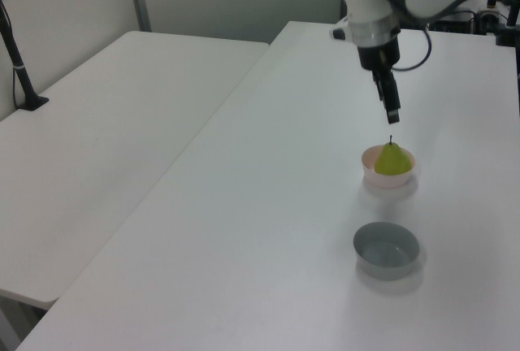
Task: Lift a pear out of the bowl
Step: 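Lower the open gripper around the green pear in the pink bowl, then close the gripper on the green pear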
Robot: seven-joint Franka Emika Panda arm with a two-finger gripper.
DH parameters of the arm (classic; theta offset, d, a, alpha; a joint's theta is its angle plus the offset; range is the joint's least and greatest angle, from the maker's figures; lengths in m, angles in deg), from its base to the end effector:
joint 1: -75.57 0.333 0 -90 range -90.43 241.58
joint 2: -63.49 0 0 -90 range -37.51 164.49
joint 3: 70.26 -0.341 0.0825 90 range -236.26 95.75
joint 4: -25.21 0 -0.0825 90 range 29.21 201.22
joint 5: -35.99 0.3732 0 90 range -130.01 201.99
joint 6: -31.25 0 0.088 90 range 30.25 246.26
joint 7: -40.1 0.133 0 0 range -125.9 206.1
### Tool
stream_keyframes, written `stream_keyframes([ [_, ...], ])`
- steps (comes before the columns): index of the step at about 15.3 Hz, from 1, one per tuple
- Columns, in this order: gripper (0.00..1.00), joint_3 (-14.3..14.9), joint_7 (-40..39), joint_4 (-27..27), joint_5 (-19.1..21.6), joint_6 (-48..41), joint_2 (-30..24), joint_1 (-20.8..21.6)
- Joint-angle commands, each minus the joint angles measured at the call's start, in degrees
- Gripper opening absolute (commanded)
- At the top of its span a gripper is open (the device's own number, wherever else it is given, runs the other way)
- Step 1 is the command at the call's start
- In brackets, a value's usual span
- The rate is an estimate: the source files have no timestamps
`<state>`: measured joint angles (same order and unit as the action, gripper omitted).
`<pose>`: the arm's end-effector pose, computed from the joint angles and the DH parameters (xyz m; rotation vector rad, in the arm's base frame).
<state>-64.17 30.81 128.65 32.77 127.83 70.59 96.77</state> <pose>0.5378 0.1403 0.4578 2.9670 0.6609 -0.3655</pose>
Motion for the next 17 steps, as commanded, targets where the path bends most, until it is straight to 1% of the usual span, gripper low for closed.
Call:
stream_keyframes([
  [1,0.98,0.7,-3.2,3.5,-1.8,2.9,1.6,0.4],
  [4,0.97,0.7,-3.4,6.8,-2.6,6.4,2.9,0.6],
  [8,0.97,0.7,-3.5,6.7,-3.0,7.7,5.3,0.7],
  [9,0.92,0.7,-3.5,6.8,-4.1,7.8,5.7,0.7],
  [10,0.87,0.7,-4.1,6.8,-4.3,8.0,6.5,0.7],
  [11,0.85,0.7,-4.6,6.8,-4.3,8.1,6.7,0.7],
  [17,0.84,0.6,-5.1,6.9,-4.3,9.1,8.7,0.8],
])
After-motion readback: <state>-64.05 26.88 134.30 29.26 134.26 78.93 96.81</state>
